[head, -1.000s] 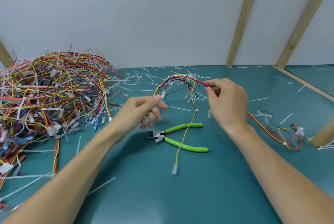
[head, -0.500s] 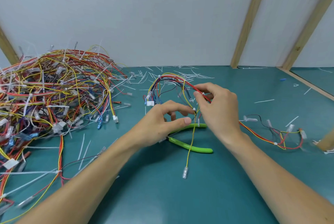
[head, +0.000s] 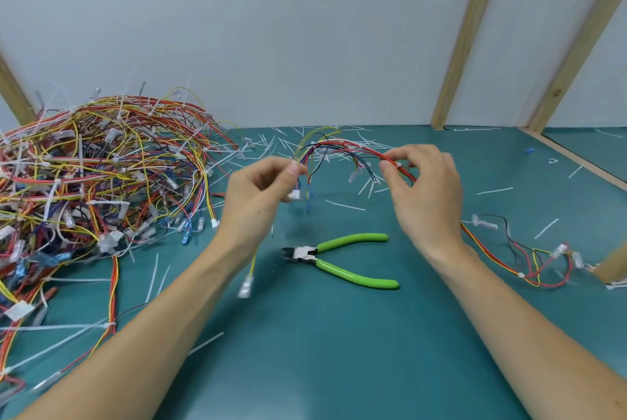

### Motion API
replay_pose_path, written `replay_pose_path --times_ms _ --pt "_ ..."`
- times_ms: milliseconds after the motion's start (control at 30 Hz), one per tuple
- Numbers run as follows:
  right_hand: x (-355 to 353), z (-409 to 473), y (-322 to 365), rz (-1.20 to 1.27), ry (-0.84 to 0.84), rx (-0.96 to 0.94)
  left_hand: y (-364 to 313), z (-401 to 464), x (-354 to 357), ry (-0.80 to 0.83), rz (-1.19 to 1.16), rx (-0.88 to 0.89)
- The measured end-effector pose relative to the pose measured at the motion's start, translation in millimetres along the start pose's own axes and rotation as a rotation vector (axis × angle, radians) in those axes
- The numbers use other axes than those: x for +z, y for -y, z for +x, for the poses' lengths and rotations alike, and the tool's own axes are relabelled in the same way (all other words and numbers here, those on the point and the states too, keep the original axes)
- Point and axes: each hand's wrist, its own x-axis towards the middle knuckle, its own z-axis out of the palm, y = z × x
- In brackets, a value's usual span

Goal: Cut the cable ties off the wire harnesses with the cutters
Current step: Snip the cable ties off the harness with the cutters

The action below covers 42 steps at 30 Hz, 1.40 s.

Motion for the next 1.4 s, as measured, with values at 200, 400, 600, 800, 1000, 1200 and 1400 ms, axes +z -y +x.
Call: replay_pose_path --times_ms 200,400,600,800,1000,1200,1400 --pt "1.0 -5.1 7.9 -0.007 -0.051 -0.081 9.0 5.9 -22.4 -0.357 0.582 0.03" --pt "6.1 -18.9 21.3 -0.057 0.082 -0.268 -8.1 -7.4 -0.4 0.03 0.772 0.535" --pt "4.6 -21.1 25.0 -0.064 0.098 -0.323 2.1 -6.2 2.3 0.036 0.704 0.511" --pt "-0.2 -10.6 13.7 -0.118 0.127 -0.212 13.5 1.0 -9.8 -0.261 0.641 0.38" --pt "5.6 -7.8 2.0 -0.12 0.264 -0.047 22.4 7.8 -25.0 -0.395 0.591 0.167" --pt "8.6 -10.5 5.8 0.198 0.381 0.053 15.9 4.0 -26.4 -0.305 0.927 0.243" --pt "10.4 -17.9 14.5 0.21 0.401 -0.054 -4.5 -7.1 -0.4 0.065 0.928 0.532"
